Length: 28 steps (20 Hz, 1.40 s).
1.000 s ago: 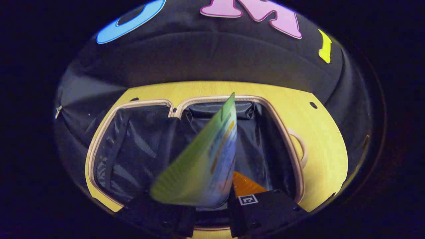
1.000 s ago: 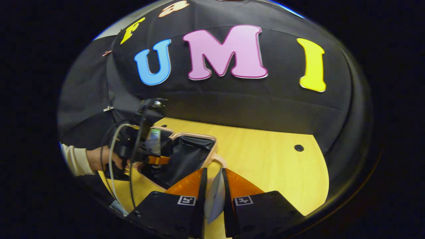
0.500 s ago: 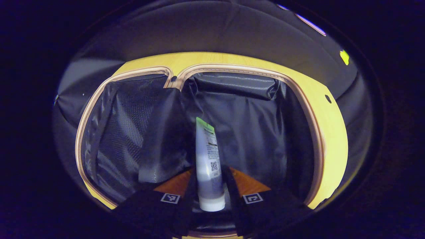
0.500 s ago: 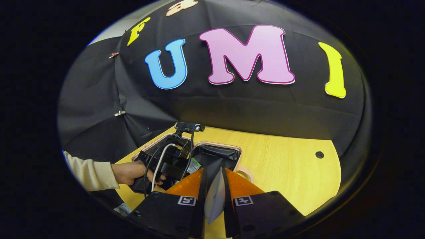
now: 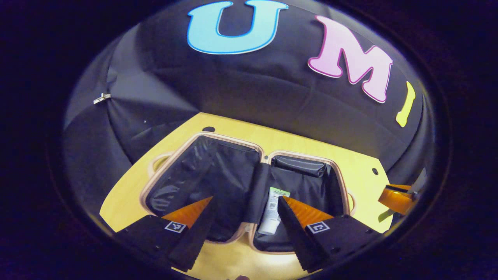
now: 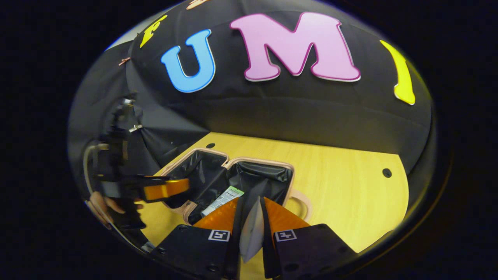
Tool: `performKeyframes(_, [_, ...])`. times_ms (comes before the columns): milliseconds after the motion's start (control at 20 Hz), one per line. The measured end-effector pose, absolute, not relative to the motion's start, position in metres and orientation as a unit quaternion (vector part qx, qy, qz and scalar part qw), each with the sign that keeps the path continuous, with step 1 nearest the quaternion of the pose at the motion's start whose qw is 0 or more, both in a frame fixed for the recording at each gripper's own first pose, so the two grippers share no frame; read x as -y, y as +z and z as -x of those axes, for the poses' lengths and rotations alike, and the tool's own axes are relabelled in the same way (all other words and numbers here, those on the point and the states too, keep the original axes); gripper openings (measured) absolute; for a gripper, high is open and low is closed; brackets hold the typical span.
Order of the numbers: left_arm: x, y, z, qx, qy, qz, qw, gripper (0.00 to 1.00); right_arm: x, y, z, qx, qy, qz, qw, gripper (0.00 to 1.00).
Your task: First open the suitcase, pack the skin care products into it, and then close the suitcase.
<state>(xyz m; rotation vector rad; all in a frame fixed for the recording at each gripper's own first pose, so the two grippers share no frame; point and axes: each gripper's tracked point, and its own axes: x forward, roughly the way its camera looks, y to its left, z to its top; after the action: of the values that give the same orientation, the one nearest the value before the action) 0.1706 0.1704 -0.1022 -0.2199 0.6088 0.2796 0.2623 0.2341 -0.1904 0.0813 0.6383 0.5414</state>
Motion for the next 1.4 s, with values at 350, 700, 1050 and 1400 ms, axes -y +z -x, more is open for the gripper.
performKeyframes(350, [-0.21,-0.124,-0.086,-0.317,0.17,0.167,0.918,0.96,-0.301,-0.297,-0.273,-0.448,0.248,-0.055,0.857,0.27])
performKeyframes(700, [-0.24,-0.131,-0.053,-0.319,0.199,0.178,0.91,0.97,-0.3,-0.347,-0.272,-0.51,0.197,-0.011,0.837,0.39])
performKeyframes(1050, [-0.3,-0.126,-0.06,-0.295,0.24,0.147,0.913,0.96,-0.29,-0.294,-0.275,-0.449,0.195,-0.026,0.872,1.0])
performKeyframes(1400, [-0.409,-0.131,-0.123,-0.244,0.264,0.21,0.909,0.96,-0.238,-0.223,-0.24,-0.358,0.209,-0.01,0.91,0.98])
